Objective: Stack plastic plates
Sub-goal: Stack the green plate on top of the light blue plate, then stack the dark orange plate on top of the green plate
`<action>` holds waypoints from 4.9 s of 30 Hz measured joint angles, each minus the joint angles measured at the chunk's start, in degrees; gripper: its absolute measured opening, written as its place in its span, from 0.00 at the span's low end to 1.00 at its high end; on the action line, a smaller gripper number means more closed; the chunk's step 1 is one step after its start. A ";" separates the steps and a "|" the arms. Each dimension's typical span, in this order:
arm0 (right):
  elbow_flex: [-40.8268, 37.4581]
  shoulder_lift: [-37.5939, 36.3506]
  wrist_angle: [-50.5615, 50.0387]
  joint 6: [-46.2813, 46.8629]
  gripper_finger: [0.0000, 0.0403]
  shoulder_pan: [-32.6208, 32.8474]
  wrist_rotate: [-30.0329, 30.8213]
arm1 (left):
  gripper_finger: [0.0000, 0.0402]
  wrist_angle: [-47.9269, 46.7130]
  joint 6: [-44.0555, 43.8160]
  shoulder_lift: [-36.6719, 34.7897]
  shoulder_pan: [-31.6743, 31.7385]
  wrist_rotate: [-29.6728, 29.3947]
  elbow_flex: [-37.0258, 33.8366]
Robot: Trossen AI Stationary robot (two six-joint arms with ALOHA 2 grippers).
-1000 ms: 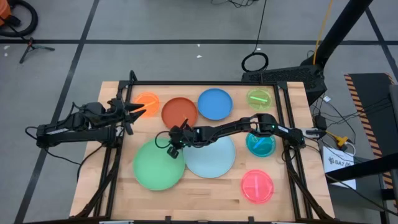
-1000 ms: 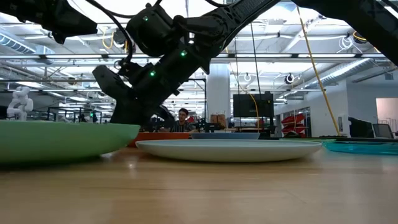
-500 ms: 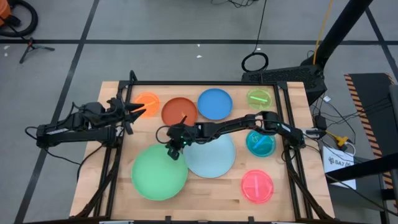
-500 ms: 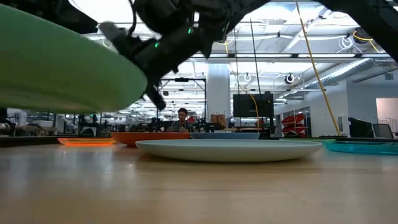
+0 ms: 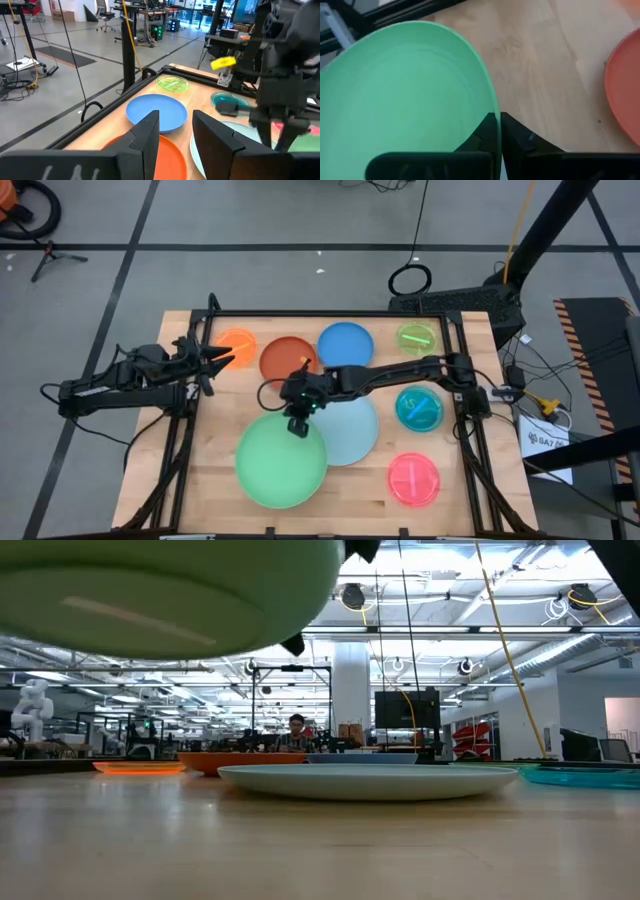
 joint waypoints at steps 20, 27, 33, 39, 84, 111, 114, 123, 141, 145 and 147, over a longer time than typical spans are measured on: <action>-50.14 -31.49 27.86 10.47 0.01 -2.69 10.93 | 0.31 0.18 -0.85 0.00 -0.02 0.68 0.00; -64.91 -35.68 35.85 16.50 0.01 -4.68 18.24 | 0.31 0.25 -0.77 0.00 -0.02 0.68 0.00; -68.46 -35.64 37.22 17.09 0.01 -5.47 19.57 | 0.31 0.51 -0.20 0.00 -0.01 0.66 0.00; -68.48 -35.42 37.09 15.21 0.01 -5.57 19.66 | 0.31 0.51 -0.17 -0.01 -0.02 0.66 0.00; -58.69 -52.41 34.25 -19.70 0.38 -14.48 20.74 | 0.31 1.09 -6.68 39.46 6.23 -1.26 12.34; -58.82 -50.76 32.51 -32.50 0.38 -15.52 20.71 | 0.31 0.26 5.75 63.58 22.34 16.58 18.21; -58.82 -50.99 32.47 -33.44 0.38 -15.52 20.66 | 0.31 0.45 9.00 64.20 22.34 16.59 18.21; -58.82 -50.99 32.84 -35.17 0.38 -15.52 20.64 | 0.31 -2.89 27.02 64.26 22.72 17.35 18.25; -58.82 -50.99 35.51 -37.09 0.38 -15.52 20.75 | 0.31 8.88 26.70 69.55 32.41 16.76 18.65; -58.82 -50.99 35.15 -37.06 0.38 -15.88 20.76 | 0.31 7.07 26.01 70.90 33.83 16.82 20.52; -58.82 -50.99 34.96 -37.04 0.38 -16.29 20.78 | 0.31 6.97 25.64 71.56 34.34 16.98 20.81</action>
